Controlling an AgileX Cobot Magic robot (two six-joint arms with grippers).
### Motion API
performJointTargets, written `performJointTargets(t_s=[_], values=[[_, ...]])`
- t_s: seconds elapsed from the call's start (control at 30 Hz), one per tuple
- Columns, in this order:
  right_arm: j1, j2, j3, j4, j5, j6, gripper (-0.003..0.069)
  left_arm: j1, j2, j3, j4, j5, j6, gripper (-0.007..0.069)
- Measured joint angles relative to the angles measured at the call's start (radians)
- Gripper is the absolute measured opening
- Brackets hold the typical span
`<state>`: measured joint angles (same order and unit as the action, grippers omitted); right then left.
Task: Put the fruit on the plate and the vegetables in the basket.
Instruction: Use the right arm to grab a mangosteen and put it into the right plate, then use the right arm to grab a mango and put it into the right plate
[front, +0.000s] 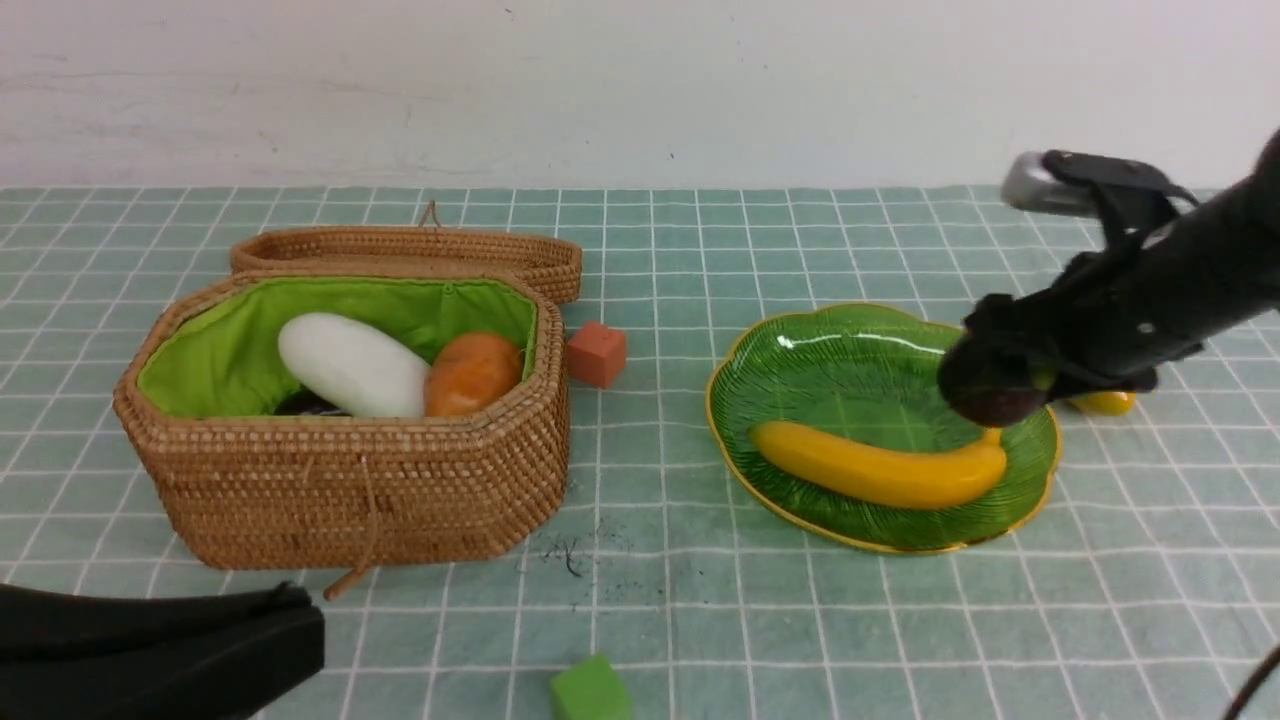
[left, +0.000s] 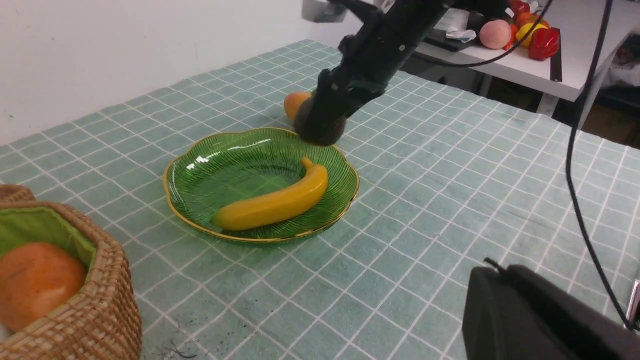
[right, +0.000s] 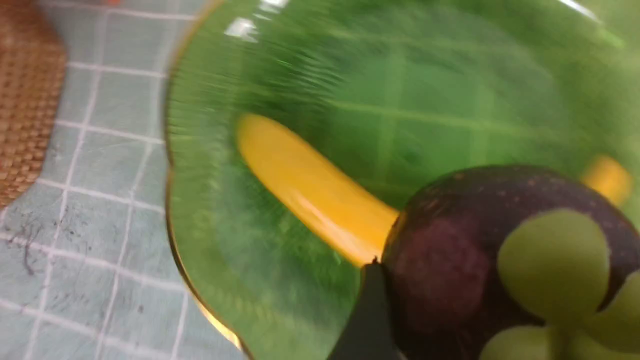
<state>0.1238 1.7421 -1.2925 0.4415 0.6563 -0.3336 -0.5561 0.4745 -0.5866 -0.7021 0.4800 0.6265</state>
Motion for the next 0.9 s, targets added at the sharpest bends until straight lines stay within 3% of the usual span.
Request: performJointTargets(t_s=[0.17, 0.23, 0.33, 0.43, 0.53, 0.77, 0.9], values=[[0.046, 0.076, 0.002, 0.003, -0.156, -0.036, 0.058, 0.0, 0.0, 0.0, 0.0, 0.014, 0.0, -0.0013], [0.046, 0.083, 0.002, 0.004, -0.186, -0.038, 0.0629, 0.0, 0.0, 0.0, 0.0, 0.016, 0.0, -0.0013], [0.046, 0.07, 0.002, 0.001, -0.176, -0.042, 0.0678, 0.0, 0.0, 0.0, 0.0, 0.02, 0.0, -0.0013], [0.045, 0.039, 0.002, -0.009, -0.138, -0.042, 0.068, 0.0, 0.0, 0.0, 0.0, 0.021, 0.0, -0.0013], [0.029, -0.036, 0.002, -0.035, -0.079, -0.01, 0.0658, 0.0, 0.0, 0.0, 0.0, 0.023, 0.0, -0.0013], [-0.127, -0.071, -0.066, -0.172, 0.0, 0.273, 0.0536, 0.0, 0.0, 0.0, 0.0, 0.023, 0.0, -0.0013], [-0.186, 0.019, -0.149, -0.208, 0.051, 0.327, 0.053, 0.0, 0.0, 0.0, 0.0, 0.023, 0.0, -0.0013]])
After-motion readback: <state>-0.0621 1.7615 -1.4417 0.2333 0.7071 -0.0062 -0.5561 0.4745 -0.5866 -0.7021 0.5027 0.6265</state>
